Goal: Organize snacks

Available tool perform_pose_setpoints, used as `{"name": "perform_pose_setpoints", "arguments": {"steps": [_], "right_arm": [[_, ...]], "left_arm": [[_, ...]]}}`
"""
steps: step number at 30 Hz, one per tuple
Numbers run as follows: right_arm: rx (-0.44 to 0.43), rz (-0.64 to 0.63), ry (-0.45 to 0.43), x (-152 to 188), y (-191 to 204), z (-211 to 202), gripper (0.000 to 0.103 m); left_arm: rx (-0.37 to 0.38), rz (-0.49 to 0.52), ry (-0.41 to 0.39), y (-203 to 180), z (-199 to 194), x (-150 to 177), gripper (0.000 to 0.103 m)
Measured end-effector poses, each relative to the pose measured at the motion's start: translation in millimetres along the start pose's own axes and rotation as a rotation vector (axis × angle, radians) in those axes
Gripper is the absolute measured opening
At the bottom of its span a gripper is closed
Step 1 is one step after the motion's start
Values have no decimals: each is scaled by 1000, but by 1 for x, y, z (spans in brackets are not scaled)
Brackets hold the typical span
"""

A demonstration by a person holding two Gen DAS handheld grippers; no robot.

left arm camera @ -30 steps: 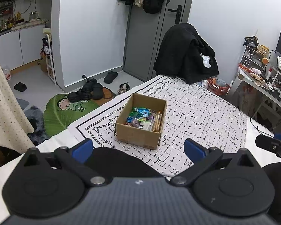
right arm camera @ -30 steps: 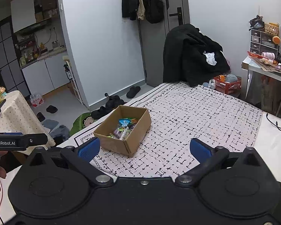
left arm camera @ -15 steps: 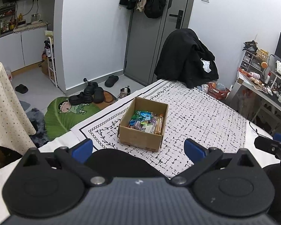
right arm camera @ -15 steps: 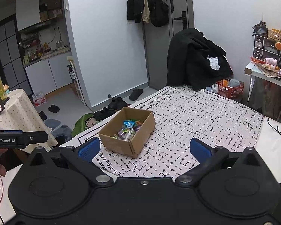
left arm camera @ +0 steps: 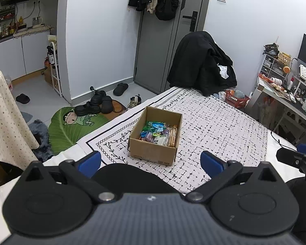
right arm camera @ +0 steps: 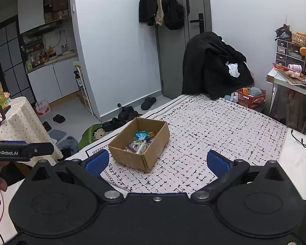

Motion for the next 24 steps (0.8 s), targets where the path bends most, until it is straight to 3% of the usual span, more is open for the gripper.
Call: {"name": "perform_pose_setpoints", "arguments": {"steps": [24], "right_arm": [[1, -2, 11, 0, 1, 3, 103]], "left_arm": [[9, 8, -2, -4, 0, 0, 103]]}}
Point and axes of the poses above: each gripper's, at about its wrist camera, not at the fingertips, and z roughly the way its jaws point, y to its left, x to its underside, the point moved 3 cm from there along z, roughly the way its jaws point, and after that the axes turned 7 degrees about -z, right-handed, at the moved point
